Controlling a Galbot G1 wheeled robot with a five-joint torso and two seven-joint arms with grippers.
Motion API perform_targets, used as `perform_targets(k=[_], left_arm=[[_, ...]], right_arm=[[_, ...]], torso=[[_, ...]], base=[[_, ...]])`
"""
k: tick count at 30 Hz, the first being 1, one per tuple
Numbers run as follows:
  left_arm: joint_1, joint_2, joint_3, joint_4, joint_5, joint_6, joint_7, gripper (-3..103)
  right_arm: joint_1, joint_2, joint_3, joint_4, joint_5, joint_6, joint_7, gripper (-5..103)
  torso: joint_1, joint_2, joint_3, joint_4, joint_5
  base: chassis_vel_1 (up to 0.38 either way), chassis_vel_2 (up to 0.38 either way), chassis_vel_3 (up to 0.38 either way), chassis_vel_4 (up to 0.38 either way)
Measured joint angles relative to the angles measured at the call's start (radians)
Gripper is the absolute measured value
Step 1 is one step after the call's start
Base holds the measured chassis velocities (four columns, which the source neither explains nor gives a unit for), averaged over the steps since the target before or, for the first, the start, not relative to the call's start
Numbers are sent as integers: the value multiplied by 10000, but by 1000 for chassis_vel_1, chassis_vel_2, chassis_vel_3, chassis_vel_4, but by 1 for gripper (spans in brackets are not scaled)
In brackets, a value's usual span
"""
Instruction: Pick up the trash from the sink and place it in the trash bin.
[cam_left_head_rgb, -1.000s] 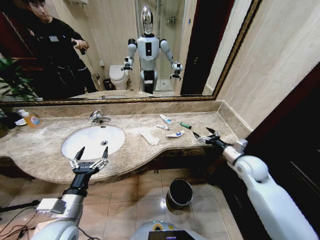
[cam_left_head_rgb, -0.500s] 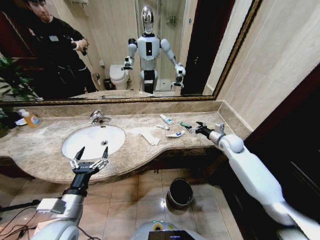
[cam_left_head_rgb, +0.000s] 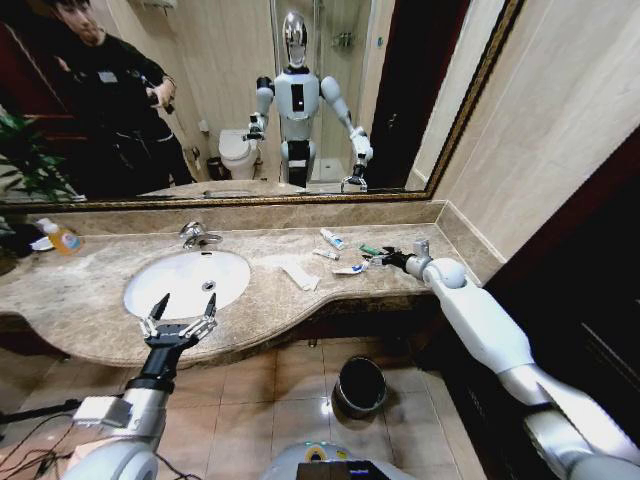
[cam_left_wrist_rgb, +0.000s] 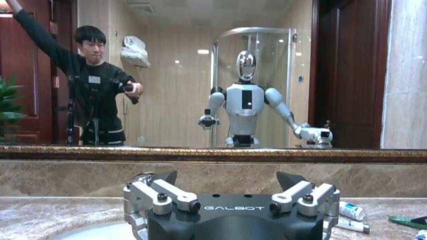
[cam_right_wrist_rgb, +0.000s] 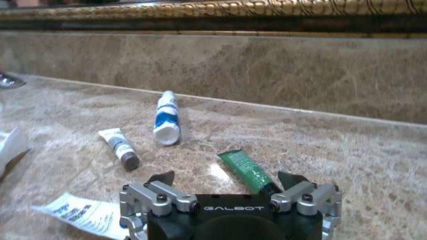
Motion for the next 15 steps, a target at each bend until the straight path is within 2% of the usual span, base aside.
perform_targets(k=[3,4,9,10,12,15], left_arm=[[0,0,0,0,0,0,0,100],[0,0,0,0,0,0,0,100],[0,0,0,0,0,0,0,100],[0,0,0,0,0,0,0,100],[0,0,0,0,0,0,0,100],[0,0,0,0,0,0,0,100]], right_arm=[[38,83,13,-102,62,-4,79,100],[64,115,14,-151,64,-4,85,103],[159,168,7,-295,51,5,94,96],[179,182,2,-349,42,12,94,90],[188,194,2,-402,20,20,94,90],[192,205,2,-490,-32,33,94,83]], torso=[[0,0,0,0,-1],[0,0,0,0,-1],[0,0,0,0,-1],[0,0,0,0,-1],[0,0,0,0,-1],[0,0,0,0,0]], base=[[0,0,0,0],[0,0,0,0],[0,0,0,0],[0,0,0,0],[0,0,0,0],[0,0,0,0]])
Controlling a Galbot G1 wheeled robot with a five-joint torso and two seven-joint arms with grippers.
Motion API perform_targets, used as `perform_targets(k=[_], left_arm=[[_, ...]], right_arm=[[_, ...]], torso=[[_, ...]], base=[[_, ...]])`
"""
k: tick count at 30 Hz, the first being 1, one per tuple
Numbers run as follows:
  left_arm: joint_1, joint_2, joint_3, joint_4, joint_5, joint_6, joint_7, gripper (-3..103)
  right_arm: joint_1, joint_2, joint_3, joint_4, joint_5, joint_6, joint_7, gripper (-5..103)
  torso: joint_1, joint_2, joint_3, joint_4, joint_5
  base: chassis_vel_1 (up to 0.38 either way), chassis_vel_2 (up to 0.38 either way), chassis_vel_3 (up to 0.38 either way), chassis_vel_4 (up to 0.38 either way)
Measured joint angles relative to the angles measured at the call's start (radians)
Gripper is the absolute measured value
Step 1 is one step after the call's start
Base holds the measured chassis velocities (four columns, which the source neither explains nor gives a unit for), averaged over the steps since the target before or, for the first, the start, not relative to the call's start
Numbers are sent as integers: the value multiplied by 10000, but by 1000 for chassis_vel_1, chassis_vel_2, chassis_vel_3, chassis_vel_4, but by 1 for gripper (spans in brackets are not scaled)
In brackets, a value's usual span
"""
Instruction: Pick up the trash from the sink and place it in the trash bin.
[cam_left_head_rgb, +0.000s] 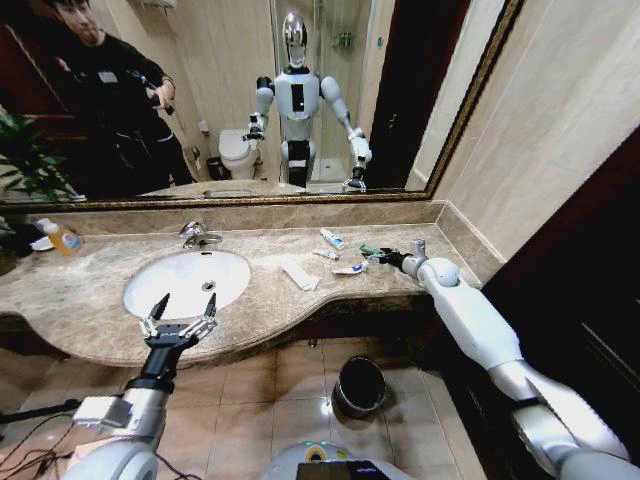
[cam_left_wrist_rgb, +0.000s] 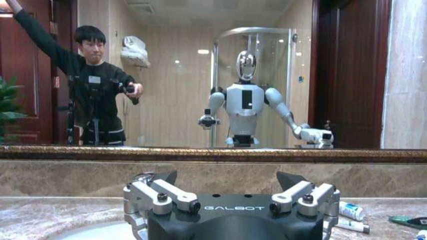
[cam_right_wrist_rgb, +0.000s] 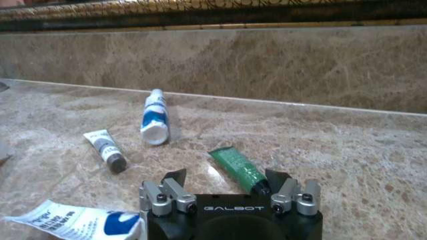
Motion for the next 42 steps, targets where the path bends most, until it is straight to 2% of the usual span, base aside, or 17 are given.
perform_targets(k=[12,16,19,21,22,24,25,27,29,34,39,42], left_arm=[[0,0,0,0,0,0,0,100],[0,0,0,0,0,0,0,100],[0,0,0,0,0,0,0,100],[0,0,0,0,0,0,0,100],[0,0,0,0,0,0,0,100],[0,0,0,0,0,0,0,100],[0,0,0,0,0,0,0,100],[0,0,0,0,0,0,0,100],[0,0,0,0,0,0,0,100],[0,0,0,0,0,0,0,100],[0,0,0,0,0,0,0,100],[0,0,0,0,0,0,0,100]], right_arm=[[-5,-4,185,-341,-252,122,-14,77],[-87,24,210,-320,-344,117,-18,62],[-106,67,209,-319,-394,117,-18,57],[-112,89,204,-319,-433,125,-18,46],[-112,89,204,-319,-433,125,-18,46],[-116,99,197,-311,-462,132,-17,35],[-116,99,197,-311,-462,132,-17,35],[-151,97,210,-245,-486,138,5,24],[-203,88,244,-141,-482,138,51,21],[-268,50,290,-9,-458,139,88,20],[-417,10,572,424,6,125,399,20],[-872,-247,1201,1308,396,104,464,20]], torso=[[0,0,0,0,-1],[0,0,0,0,0],[0,0,0,0,0],[0,0,0,0,0],[0,0,0,0,0],[0,0,0,0,0],[0,0,0,0,0],[0,0,0,0,0],[0,0,0,0,0],[0,0,0,0,-1],[0,0,0,1,1],[0,0,0,3,-2]], base=[[0,0,0,0],[0,0,0,0],[0,0,0,0],[0,0,0,0],[0,0,0,0],[0,0,0,0],[0,0,0,0],[0,0,0,0],[0,0,0,0],[0,0,0,0],[0,0,0,0],[0,0,0,0]])
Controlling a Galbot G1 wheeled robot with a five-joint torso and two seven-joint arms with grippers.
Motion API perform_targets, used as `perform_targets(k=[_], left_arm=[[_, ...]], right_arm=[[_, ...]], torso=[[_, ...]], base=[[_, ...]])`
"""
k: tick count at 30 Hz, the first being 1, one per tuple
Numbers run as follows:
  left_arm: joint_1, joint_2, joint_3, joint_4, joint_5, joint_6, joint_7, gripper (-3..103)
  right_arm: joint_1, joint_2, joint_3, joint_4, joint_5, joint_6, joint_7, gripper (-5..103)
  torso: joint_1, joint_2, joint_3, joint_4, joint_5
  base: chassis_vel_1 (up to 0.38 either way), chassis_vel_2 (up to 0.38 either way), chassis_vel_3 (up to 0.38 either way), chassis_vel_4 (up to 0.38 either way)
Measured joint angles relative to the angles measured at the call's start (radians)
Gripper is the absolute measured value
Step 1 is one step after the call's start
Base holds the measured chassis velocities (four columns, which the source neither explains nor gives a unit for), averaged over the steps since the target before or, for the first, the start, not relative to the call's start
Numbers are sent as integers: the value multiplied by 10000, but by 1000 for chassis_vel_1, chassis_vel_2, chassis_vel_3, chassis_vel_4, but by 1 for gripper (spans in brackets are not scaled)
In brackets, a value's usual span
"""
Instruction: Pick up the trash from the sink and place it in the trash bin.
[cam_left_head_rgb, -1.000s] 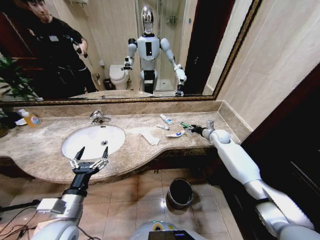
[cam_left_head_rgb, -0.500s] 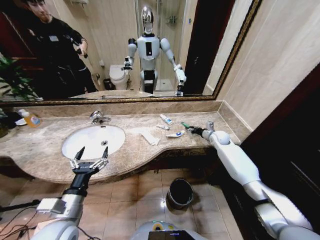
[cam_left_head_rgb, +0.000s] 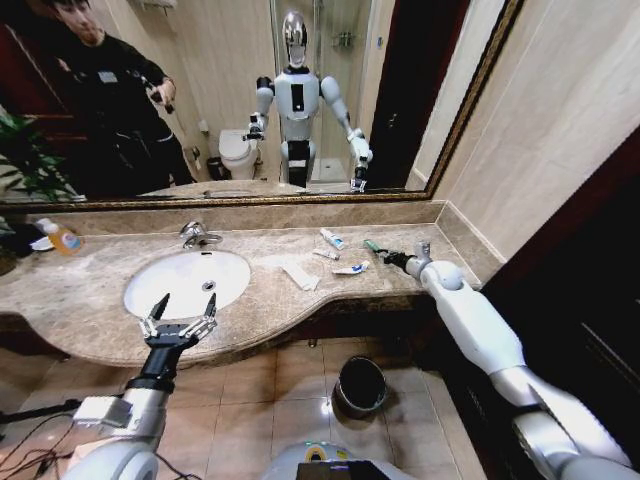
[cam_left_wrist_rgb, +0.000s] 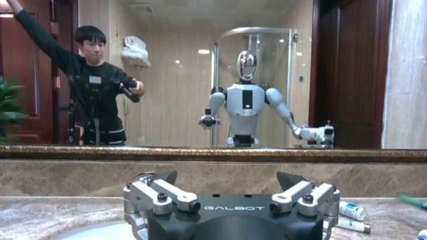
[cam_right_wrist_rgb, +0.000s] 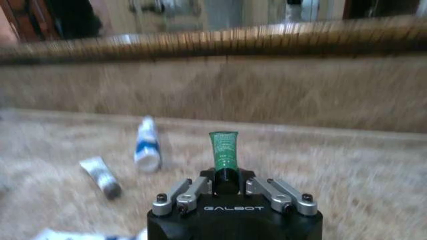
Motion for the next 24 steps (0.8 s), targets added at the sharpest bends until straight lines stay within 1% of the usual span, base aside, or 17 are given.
perform_targets(k=[1,4,5,6,8,9,10,12,13,14,15,17,18,20,22,24], left_arm=[[0,0,0,0,0,0,0,100],[0,-1,0,0,0,0,0,100],[0,0,0,0,0,0,0,100],[0,0,0,0,0,0,0,100],[0,0,-1,0,0,0,-1,100],[0,0,-1,0,0,0,-1,100],[0,0,0,0,0,0,-1,100],[0,-1,-1,0,0,0,-3,100],[1,-1,0,0,0,0,1,100],[1,-1,0,0,0,0,1,100],[0,1,0,0,0,0,-2,100],[0,0,0,0,0,0,-1,100],[0,0,0,0,0,0,-1,100],[0,0,0,0,0,0,2,100],[1,0,0,0,0,0,0,100],[1,1,0,0,0,0,-1,100]], right_arm=[[0,0,0,0,0,0,0,20],[-1375,-551,1102,1716,170,18,23,20],[-1713,-655,1332,2032,185,31,25,20],[-1713,-655,1332,2032,185,31,25,20],[-2856,-948,1964,2974,210,88,18,20],[-2856,-948,1964,2974,210,88,18,20],[-3694,-1094,2344,3716,215,179,6,20],[-4865,-1111,2904,4802,215,352,-2,20],[-5401,-1005,3151,5196,189,455,-9,20],[-5401,-1005,3151,5196,189,455,-9,20],[-5745,-893,3279,5421,137,507,-33,20],[-6870,-349,3418,5844,-292,885,-79,20],[-6870,-349,3418,5844,-292,885,-79,20],[-7513,-28,3410,5848,-741,1445,-188,20],[-8334,417,3453,5798,-1081,2047,-478,20],[-8536,551,3455,5760,-1141,2188,-527,20]], torso=[[0,0,0,0,0],[0,0,-1,-1,3],[0,1,-1,-1,2],[0,1,-1,-1,2],[-1,2,-1,-6,2],[-1,2,-1,-6,2],[-3,3,-1,-13,6],[-3,3,-2,-4,-2],[-3,3,-3,-2,-7],[-3,3,-3,-2,-7],[-3,4,-3,-4,-2],[-3,3,-2,-4,5],[-3,3,-2,-4,5],[-3,3,-2,-3,2],[-2,3,-2,-3,0],[-2,3,-1,-5,0]], base=[[0,0,0,0],[0,0,0,0],[0,0,0,0],[0,0,0,0],[0,0,0,0],[0,0,0,0],[0,0,0,0],[0,0,0,0],[0,0,0,0],[0,0,0,0],[0,0,0,0],[0,0,0,0],[0,0,0,0],[0,0,0,0],[0,0,0,0],[0,0,0,0]])
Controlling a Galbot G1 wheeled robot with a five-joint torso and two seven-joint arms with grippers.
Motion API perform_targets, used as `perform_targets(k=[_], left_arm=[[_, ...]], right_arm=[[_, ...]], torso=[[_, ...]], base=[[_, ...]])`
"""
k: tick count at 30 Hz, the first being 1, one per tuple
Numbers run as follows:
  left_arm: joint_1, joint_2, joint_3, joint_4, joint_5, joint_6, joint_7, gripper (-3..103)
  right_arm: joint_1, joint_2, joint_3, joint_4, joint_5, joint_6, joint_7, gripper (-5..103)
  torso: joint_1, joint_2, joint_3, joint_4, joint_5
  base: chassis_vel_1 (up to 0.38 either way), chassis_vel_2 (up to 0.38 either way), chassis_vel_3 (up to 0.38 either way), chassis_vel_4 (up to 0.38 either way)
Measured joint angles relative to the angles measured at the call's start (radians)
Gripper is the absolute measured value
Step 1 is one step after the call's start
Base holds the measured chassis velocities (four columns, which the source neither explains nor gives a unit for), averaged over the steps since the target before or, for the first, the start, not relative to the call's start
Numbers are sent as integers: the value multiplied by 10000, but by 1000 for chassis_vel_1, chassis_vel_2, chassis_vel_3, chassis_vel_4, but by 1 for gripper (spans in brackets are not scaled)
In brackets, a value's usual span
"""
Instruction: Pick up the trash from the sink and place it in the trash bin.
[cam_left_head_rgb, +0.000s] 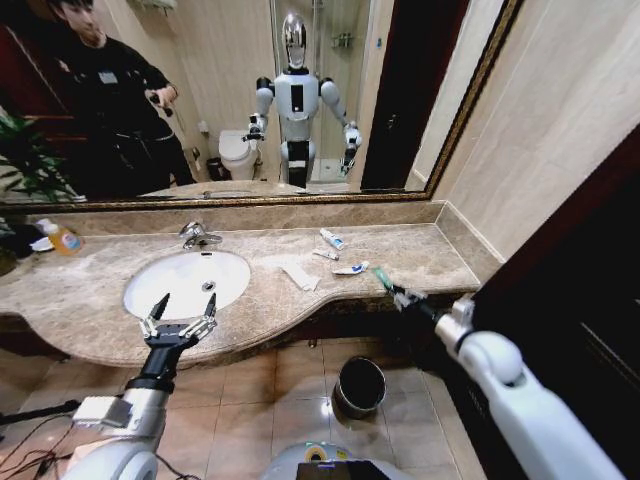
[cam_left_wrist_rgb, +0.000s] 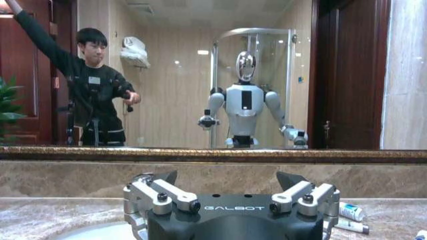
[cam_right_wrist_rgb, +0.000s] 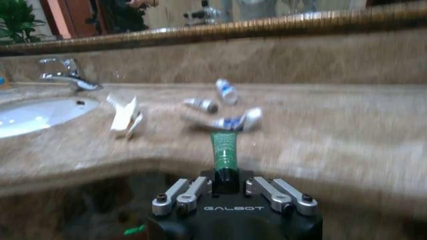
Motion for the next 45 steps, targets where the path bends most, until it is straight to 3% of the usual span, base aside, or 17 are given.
perform_targets(k=[7,14,22,30,32,38,40,41,45], left_arm=[[0,-1,0,0,0,0,1,100],[0,-1,0,0,0,0,0,100],[0,0,0,0,0,0,0,100],[0,-1,0,0,0,0,0,100],[0,-1,0,0,0,0,0,100],[0,-1,0,0,0,0,0,100],[0,-1,0,0,0,0,0,100],[0,-1,0,0,0,0,0,100],[0,-1,0,1,0,0,0,100]], right_arm=[[-367,1066,-301,-1967,-1377,809,-796,20],[81,1867,-569,-3893,-1932,839,-876,20],[1458,3032,-499,-7246,-3550,1492,-842,20],[1884,3422,-524,-8133,-4224,1637,-738,18],[1890,3425,-533,-8133,-4235,1632,-738,22],[1919,3448,-636,-8070,-4237,1808,-633,48],[1915,3440,-644,-8059,-4234,1819,-633,48],[1911,3419,-649,-8050,-4229,1827,-633,60],[1909,3381,-650,-8054,-4201,1829,-633,71]], torso=[[2,-1,1,1,4],[3,-2,1,2,1],[3,-3,2,3,2],[3,-3,2,2,1],[3,-3,2,2,0],[3,-3,2,2,1],[3,-3,2,2,2],[3,-3,2,2,1],[2,-2,2,2,2]], base=[[0,0,0,0],[0,0,0,0],[0,0,0,0],[0,0,0,0],[0,0,0,0],[0,0,0,0],[0,0,0,0],[0,0,0,0],[0,0,0,0]])
